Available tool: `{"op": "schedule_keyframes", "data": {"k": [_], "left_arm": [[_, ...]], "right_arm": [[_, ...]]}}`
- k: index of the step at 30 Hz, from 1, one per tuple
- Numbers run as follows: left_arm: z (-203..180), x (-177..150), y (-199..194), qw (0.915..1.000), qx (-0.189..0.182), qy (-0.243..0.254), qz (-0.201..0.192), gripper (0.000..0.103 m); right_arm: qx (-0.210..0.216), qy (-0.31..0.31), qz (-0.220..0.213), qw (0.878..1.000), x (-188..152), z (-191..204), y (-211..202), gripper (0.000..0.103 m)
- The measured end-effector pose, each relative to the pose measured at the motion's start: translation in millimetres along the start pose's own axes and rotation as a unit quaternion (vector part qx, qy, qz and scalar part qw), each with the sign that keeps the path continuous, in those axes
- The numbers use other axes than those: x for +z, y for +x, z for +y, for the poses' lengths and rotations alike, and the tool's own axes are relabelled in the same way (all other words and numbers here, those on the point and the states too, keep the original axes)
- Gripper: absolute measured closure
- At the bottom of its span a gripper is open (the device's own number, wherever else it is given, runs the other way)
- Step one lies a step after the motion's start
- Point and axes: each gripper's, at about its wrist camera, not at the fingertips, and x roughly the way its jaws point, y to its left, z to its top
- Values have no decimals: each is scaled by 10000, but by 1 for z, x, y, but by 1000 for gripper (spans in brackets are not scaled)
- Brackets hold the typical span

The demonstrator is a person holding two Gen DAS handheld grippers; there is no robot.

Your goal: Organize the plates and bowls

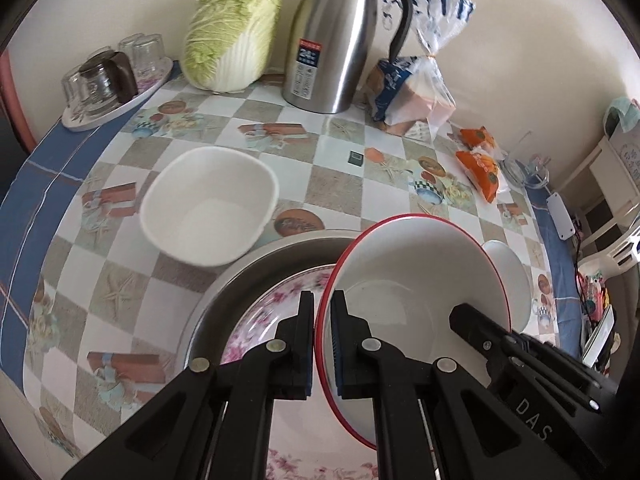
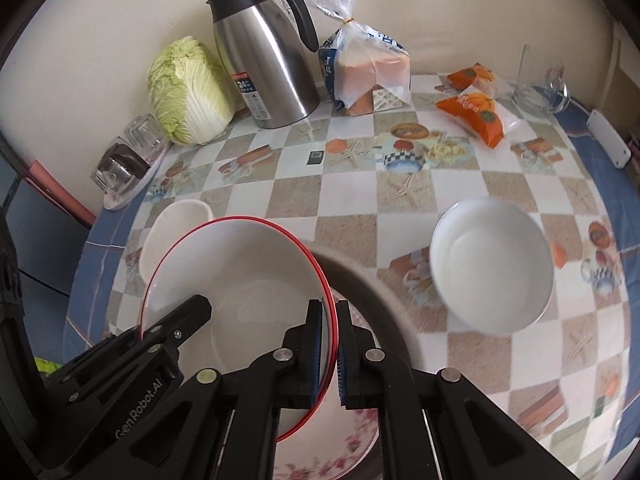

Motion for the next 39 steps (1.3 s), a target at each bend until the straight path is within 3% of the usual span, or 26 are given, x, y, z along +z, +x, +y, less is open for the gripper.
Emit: {"op": "schedule_keyframes", "data": {"k": [10, 30, 39], "left_arm": [[13, -10, -9, 9999, 73, 30, -110, 95], [15, -24, -9, 9999, -99, 51, -67, 95], [15, -28, 8, 9997, -88, 56, 203, 95]], "right_arm": [[32, 182, -162, 9997, -21, 16, -6, 96], [120, 335, -125, 9993, -36, 8, -5, 95], [67, 412, 79, 9991, -38, 3, 8, 95]]}}
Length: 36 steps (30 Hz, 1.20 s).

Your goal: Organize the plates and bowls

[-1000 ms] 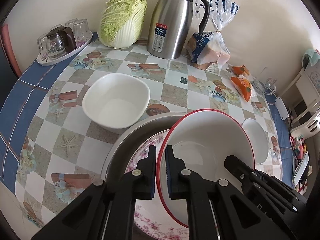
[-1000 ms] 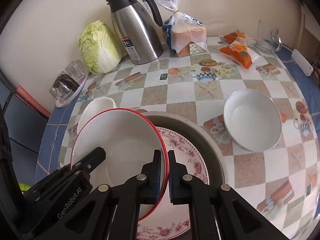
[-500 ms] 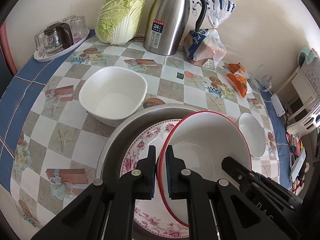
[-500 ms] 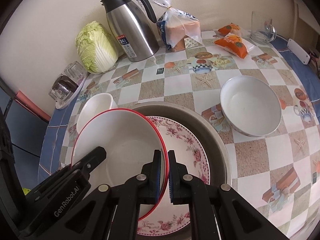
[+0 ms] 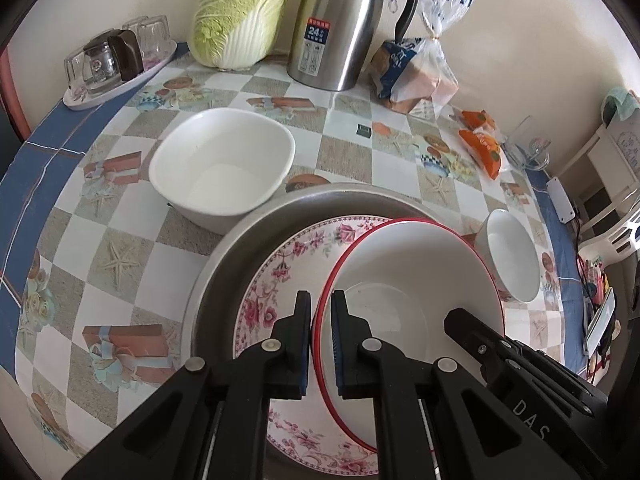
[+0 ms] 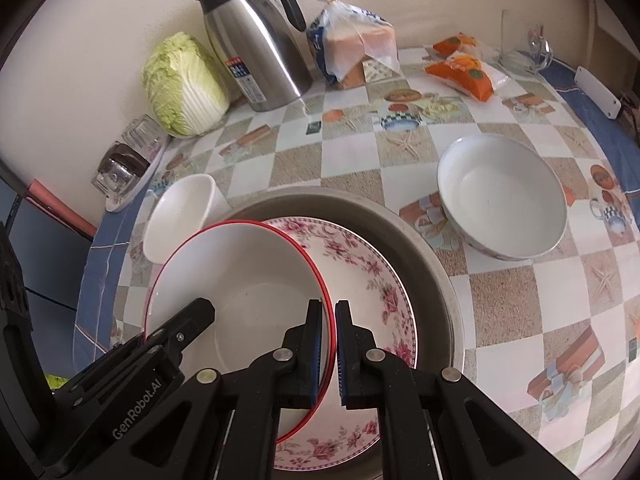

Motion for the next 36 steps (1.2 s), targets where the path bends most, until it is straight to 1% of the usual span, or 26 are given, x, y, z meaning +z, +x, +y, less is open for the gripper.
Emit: {"op": "schedule_keyframes", "data": {"k": [13, 36], "left_arm": [[-1, 1, 10, 9999, 1, 27, 131, 95], [3, 6, 14, 9999, -16, -54, 149, 95]], "right_arm": [[-28, 87, 106, 9999, 1, -5, 9, 95], [24, 50, 37, 10000, 5, -2, 11, 94]]}}
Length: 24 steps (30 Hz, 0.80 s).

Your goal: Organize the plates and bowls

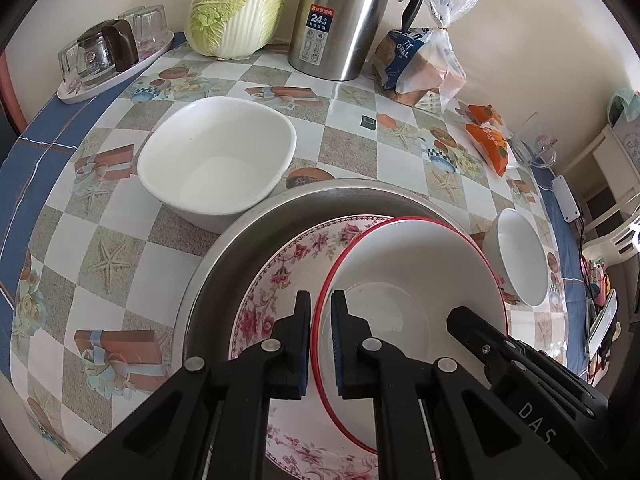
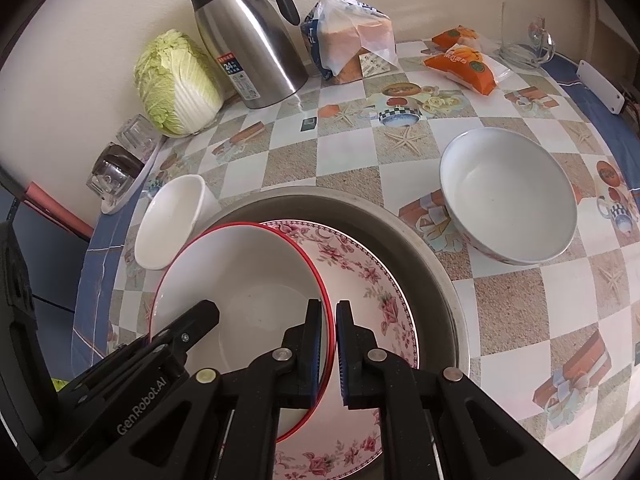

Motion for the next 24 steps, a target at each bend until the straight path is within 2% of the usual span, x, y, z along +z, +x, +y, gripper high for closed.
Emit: {"op": "schedule_keyframes", "data": {"k": [15, 24], "left_arm": [[3, 3, -8, 9999, -132, -92, -62, 94], [3, 9, -41, 9985, -185, -66, -514, 92]], "right_arm": [[7, 32, -19, 10000, 2, -2, -4, 92], [58, -24, -406, 9992, 7, -1, -34, 92]]}}
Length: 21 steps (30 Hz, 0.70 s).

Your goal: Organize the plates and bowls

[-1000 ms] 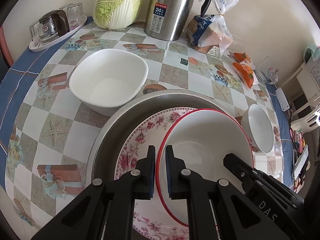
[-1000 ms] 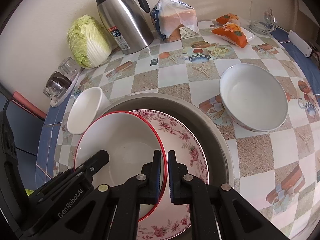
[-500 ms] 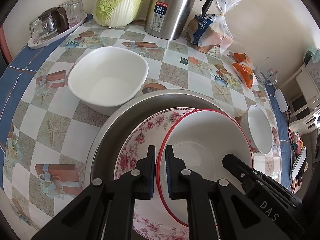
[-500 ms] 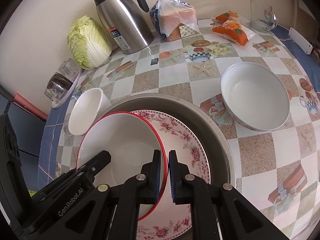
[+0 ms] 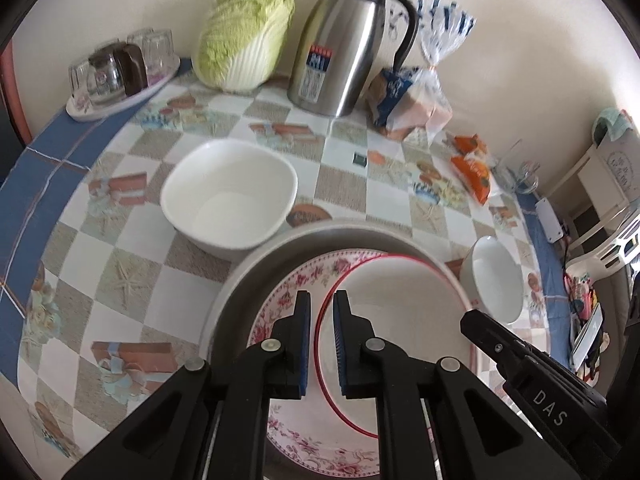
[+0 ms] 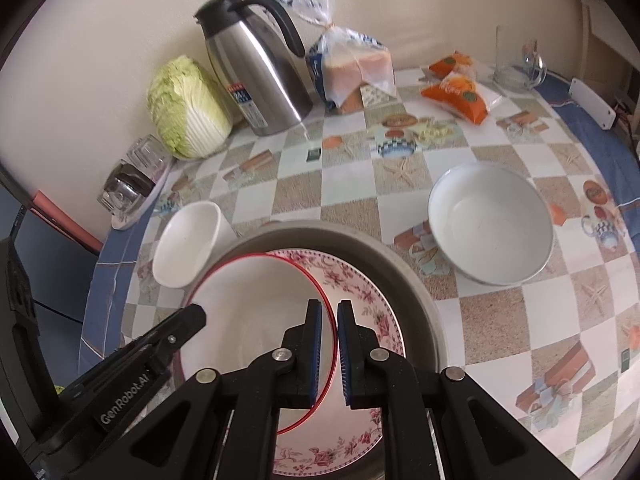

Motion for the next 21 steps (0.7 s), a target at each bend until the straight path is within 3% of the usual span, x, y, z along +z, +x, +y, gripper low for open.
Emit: {"op": "schedule_keyframes", "data": {"k": [3, 5, 7, 11, 13, 15, 21], "left_arm": [[4, 2, -9, 9999, -36, -67, -123, 90], [7, 3, -13, 9998, -35, -129, -164, 81], [10, 3, -15, 9996, 1, -188, -200, 65], [16, 4, -18, 9992, 92, -316, -243, 58], [19, 4, -17, 9990, 143, -359, -229, 44], [21, 4, -16, 9988, 219, -384, -214, 40], [26, 3, -11, 9977, 540, -390, -121, 24]], "right_arm": [[57, -6, -121, 9999, 2, 1, -10, 92], [41, -27, -175, 9998, 3, 2, -14, 92], [11, -46, -186, 9998, 2, 3, -15, 92], [-68, -36, -127, 9999, 1, 2, -13, 90], [-137, -36, -117, 9998, 1, 1, -13, 75], [-227, -27, -117, 9997, 1, 0, -12, 38], [-342, 60, -92, 9994, 1, -5, -10, 28]]}}
